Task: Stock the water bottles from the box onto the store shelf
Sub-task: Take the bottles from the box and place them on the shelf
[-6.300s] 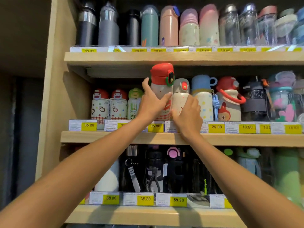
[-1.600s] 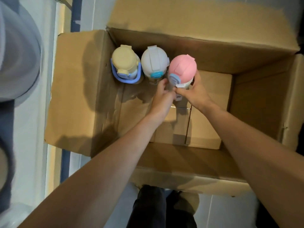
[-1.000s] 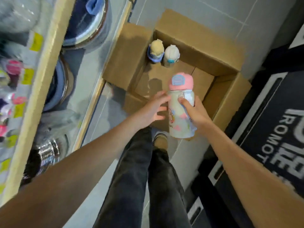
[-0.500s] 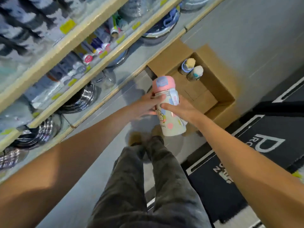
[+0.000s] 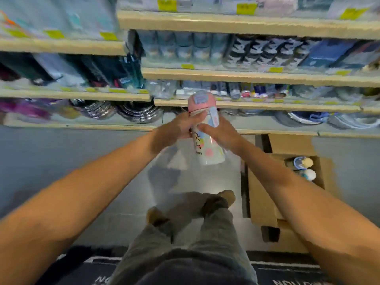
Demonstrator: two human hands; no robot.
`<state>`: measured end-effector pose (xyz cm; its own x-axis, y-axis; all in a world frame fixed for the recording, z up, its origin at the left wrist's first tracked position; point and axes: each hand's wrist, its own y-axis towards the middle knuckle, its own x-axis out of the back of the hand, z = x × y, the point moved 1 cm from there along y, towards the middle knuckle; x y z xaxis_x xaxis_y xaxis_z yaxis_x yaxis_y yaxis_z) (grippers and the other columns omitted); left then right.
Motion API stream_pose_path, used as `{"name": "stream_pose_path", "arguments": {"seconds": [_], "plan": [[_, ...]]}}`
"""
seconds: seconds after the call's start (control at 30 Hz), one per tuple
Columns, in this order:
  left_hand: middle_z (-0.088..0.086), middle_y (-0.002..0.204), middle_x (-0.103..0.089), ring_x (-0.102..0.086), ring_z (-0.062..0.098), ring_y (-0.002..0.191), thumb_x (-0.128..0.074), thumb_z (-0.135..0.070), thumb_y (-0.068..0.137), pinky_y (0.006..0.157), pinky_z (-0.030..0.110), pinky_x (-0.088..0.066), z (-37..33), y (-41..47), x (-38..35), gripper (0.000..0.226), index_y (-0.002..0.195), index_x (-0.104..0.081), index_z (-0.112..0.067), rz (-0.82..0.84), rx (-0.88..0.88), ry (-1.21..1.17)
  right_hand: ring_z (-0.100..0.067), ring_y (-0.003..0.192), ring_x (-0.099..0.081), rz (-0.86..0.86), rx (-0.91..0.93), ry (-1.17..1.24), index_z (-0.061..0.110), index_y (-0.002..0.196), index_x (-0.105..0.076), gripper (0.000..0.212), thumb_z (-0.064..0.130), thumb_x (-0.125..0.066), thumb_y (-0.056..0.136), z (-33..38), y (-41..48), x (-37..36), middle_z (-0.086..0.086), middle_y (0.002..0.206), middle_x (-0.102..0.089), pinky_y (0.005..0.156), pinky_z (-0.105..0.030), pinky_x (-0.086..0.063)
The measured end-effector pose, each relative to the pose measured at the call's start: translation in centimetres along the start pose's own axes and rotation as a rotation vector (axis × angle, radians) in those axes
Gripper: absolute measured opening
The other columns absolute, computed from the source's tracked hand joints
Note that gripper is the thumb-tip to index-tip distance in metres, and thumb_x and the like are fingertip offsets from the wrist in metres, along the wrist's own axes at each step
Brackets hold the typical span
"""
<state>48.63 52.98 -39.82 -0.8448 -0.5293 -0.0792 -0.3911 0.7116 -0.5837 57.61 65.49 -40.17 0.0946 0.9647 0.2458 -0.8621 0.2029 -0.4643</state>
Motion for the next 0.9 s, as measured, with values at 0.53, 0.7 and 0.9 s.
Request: {"name": "stream_pose_path", "arguments": {"seconds": [0.53,0.7,0.9], "plan": [[0.004,0.121,-0.067,-0.063,0.022,0.113,-0.054,-0.054,0.085,0.098,0.038,-0.05,6.4,-28.9,30.6,0.053,0.127,-0.057,-0.022,-0.557,-0.236,-0.23,0.004,0.071,-0.065,0.356,0.397,-0.292,0.029,0.108,-0.059,0.02,0.029,-0.062,0.089,25.2,3.8,-34.6,0.01,0.092,-0.069,0.059,-0.009,-0.048],[0.005,0.12,-0.067,-0.064,0.02,0.107,-0.05,-0.044,0.094,0.089,0.031,-0.052,8.5,-33.2,38.5,0.039,0.123,-0.059,-0.019,-0.721,-0.209,-0.28,-0.01,0.086,-0.069,0.446,0.451,-0.318,0.028,0.109,-0.059,0.025,0.032,-0.064,0.086,29.0,8.1,-43.6,0.005,0.099,-0.07,0.074,-0.026,-0.054],[0.008,0.112,-0.068,-0.066,0.023,0.1,-0.054,-0.046,0.091,0.086,0.03,-0.054,11.0,-37.4,50.8,0.042,0.118,-0.061,-0.014,-0.799,-0.107,-0.253,0.002,0.07,-0.066,0.531,0.42,-0.265,0.028,0.105,-0.058,0.018,0.029,-0.063,0.088,33.5,14.2,-55.3,0.012,0.087,-0.068,0.06,-0.016,-0.05]]}}
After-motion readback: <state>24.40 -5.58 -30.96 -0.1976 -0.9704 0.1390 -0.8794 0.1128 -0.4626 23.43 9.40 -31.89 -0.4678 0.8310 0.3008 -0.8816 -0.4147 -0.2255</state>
